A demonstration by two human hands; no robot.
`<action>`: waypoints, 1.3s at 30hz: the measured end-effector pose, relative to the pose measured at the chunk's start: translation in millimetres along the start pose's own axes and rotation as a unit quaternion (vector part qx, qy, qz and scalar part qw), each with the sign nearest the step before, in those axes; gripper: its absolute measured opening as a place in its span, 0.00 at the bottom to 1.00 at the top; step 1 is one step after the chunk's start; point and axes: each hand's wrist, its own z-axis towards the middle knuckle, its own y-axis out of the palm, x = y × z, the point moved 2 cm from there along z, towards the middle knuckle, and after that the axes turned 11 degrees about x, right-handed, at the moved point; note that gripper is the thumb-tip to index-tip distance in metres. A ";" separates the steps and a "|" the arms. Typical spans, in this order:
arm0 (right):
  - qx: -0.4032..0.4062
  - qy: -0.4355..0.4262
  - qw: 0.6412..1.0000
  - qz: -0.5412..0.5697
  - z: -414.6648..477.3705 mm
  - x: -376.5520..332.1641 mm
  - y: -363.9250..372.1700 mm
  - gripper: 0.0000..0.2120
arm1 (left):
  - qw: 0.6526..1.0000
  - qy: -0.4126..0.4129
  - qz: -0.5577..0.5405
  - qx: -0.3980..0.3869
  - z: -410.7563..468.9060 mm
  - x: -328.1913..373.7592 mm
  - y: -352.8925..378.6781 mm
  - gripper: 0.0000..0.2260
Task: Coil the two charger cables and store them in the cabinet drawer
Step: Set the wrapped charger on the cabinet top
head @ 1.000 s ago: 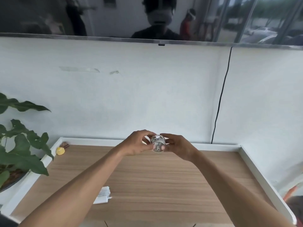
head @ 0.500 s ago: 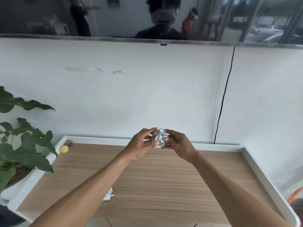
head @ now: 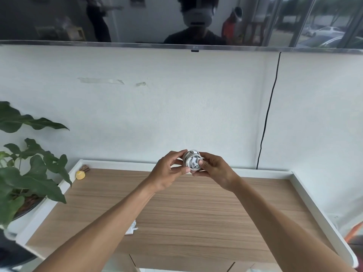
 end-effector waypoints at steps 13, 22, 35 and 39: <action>0.028 -0.037 0.999 -0.027 -8.6 -2.5 -2.6 0.13 | 1.000 -0.002 -0.015 0.001 -5.4 15.8 7.5 0.25; 0.034 -0.047 0.997 -0.045 -12.5 -3.9 -0.2 0.11 | 0.999 -0.008 -0.025 0.044 -11.7 26.4 12.8 0.16; 0.077 -0.060 0.994 0.059 -23.9 -18.7 -3.3 0.32 | 0.986 -0.023 -0.155 0.048 -20.6 36.6 16.0 0.21; 0.084 -0.075 0.991 0.068 -23.1 -20.5 -3.4 0.32 | 0.982 -0.038 -0.184 0.032 -21.6 44.5 16.9 0.18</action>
